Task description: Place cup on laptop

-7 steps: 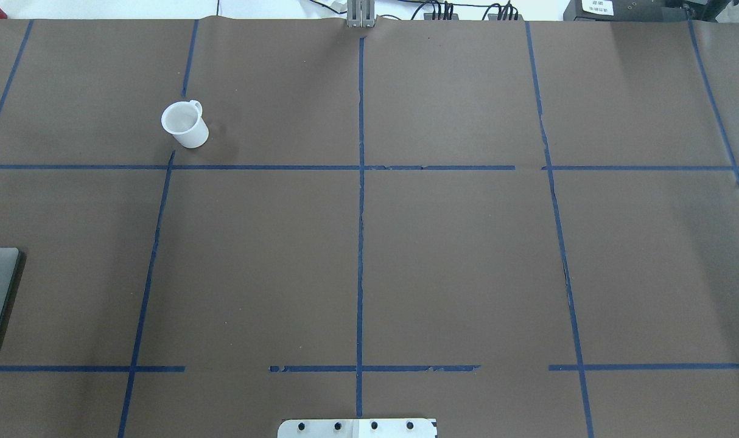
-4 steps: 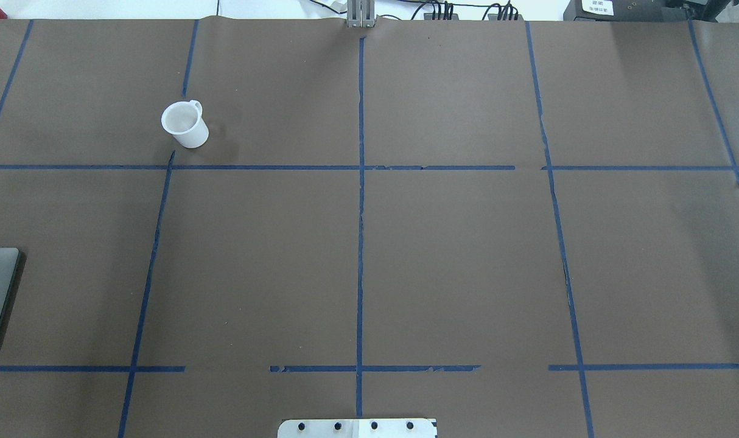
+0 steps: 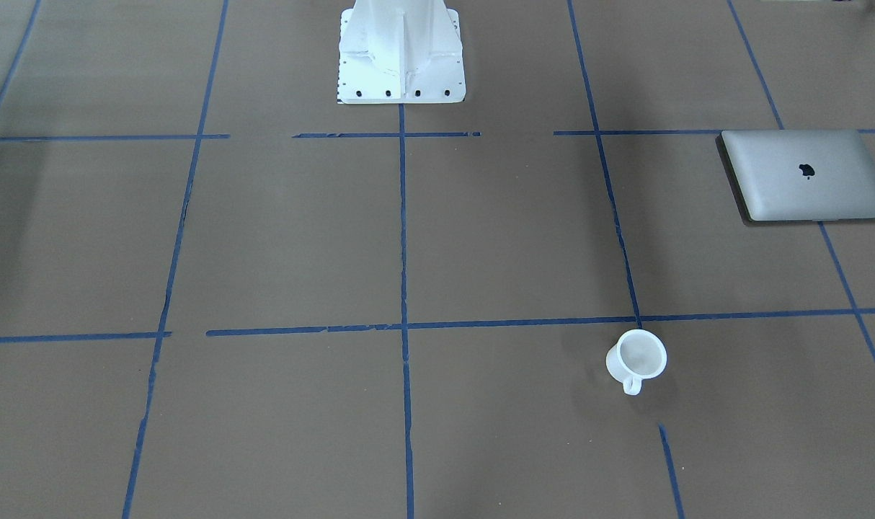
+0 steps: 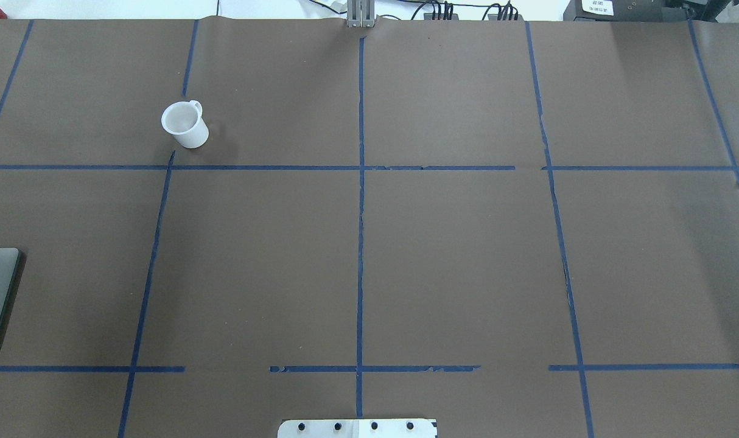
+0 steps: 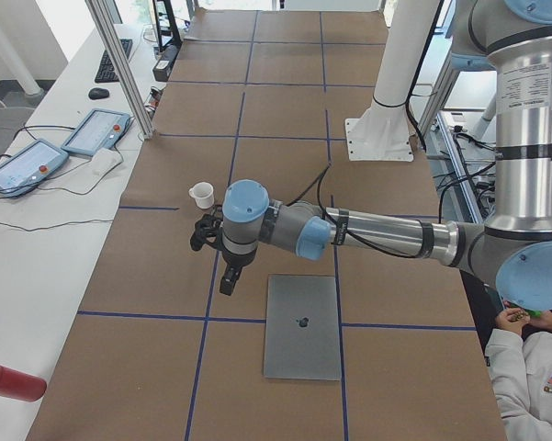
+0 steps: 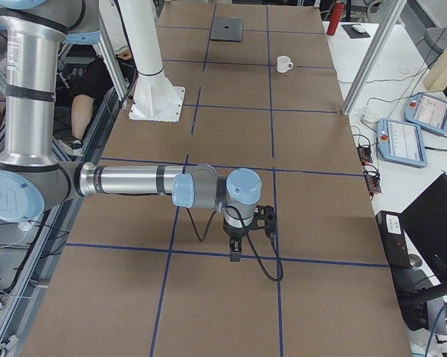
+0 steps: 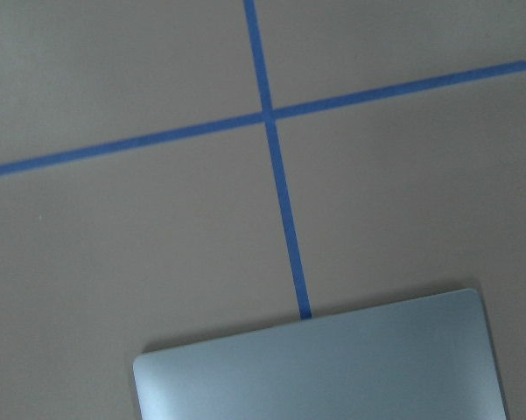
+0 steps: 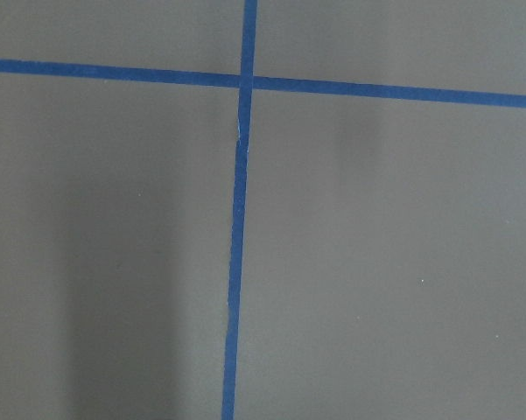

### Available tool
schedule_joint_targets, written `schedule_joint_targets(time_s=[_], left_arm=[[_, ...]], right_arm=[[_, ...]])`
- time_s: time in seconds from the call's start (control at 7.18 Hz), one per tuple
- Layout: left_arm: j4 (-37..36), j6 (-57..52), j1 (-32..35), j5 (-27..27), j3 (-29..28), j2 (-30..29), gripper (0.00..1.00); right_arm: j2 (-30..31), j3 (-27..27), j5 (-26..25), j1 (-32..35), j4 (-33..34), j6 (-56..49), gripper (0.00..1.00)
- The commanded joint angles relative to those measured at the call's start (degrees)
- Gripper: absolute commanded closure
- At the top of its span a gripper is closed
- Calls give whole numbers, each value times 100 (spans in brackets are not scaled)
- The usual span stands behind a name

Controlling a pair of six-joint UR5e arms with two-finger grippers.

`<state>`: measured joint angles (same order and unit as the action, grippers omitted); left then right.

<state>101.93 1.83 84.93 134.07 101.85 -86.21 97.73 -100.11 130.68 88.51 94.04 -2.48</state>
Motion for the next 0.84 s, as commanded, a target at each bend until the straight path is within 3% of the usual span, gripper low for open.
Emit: schedule_joint_targets(time_s=[0.0,0.28,0.7], left_arm=[[-145,596,-703,-4,-374,-1006,0],[-287,678,-1162,-30,-927,-1940,0],[-279,2422,-1969,-224,-2156,-3591,0]], right_arm=[[0,0,2,0,0,2,0],[0,0,-7,0,0,-7,0],[0,0,2,0,0,2,0]])
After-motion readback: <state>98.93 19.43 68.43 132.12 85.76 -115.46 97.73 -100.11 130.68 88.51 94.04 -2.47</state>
